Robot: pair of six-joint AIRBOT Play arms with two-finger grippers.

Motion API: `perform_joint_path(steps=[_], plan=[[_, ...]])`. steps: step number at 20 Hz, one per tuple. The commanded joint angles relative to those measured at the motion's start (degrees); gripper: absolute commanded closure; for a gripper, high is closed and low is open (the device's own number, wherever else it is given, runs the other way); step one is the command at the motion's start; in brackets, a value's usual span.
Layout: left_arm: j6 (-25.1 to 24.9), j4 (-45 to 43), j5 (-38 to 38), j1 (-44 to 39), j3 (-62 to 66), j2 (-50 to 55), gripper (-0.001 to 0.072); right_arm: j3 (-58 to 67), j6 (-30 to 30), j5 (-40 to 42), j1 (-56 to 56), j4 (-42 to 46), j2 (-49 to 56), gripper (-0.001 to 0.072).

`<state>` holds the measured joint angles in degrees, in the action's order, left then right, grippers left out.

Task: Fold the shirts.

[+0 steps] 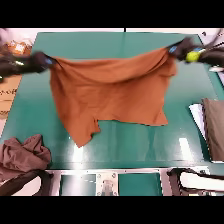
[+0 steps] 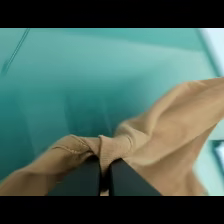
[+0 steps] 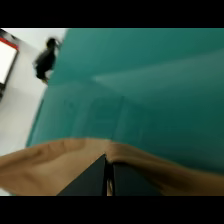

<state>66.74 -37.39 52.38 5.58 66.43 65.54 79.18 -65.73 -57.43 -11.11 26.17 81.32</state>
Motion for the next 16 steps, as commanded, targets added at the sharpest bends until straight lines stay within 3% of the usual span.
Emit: perform_joint_path(steps=[1, 4, 5, 6, 7, 10, 11, 12, 14, 16], plan=[[-4.3, 2.1, -15.1, -4.6, -4.1, 14.8, 0.0679, -0.7, 1.9, 6.4, 3.5, -0.2, 15.0, 0.0697], [-4.2, 3.2, -15.2, -4.7, 1.0, 24.0, 0.0678, 1.6, 1.9, 6.9, 2.8, -0.2, 21.7, 0.0686], [-4.2, 3.1, -14.6, -4.2, 2.1, 25.1, 0.0673, 1.8, 1.4, 6.9, 1.9, -0.2, 22.0, 0.0536], [-4.2, 2.7, -13.4, -3.5, 3.1, 25.3, 0.0411, 2.1, 1.2, 6.2, 0.3, -0.2, 21.8, 0.0384], [-4.2, 2.4, -11.0, -2.3, 4.6, 25.3, 0.0125, 3.0, 0.3, 4.0, -1.8, -0.2, 21.7, 0.0358], [-4.2, -0.3, 2.1, 4.7, 10.6, 24.8, 0.0097, 5.1, -1.8, -7.8, -10.8, -0.2, 20.9, 0.0374], [-4.2, -0.4, 7.1, 7.4, 12.5, 24.8, 0.0097, 5.0, -1.7, -11.5, -13.5, -0.2, 20.5, 0.0537], [-4.2, -0.4, 11.8, 10.2, 14.1, 24.8, 0.0097, 4.7, -1.7, -15.3, -16.0, -0.1, 20.2, 0.0646], [-3.7, -0.8, 19.7, 14.9, 15.0, 24.8, 0.0097, 3.2, -1.7, -20.7, -19.4, 0.3, 19.9, 0.063], [-0.9, -6.6, 26.5, 17.7, 14.8, 24.9, 0.0097, -0.5, -1.7, -22.7, -20.5, 2.0, 19.0, 0.0696]])
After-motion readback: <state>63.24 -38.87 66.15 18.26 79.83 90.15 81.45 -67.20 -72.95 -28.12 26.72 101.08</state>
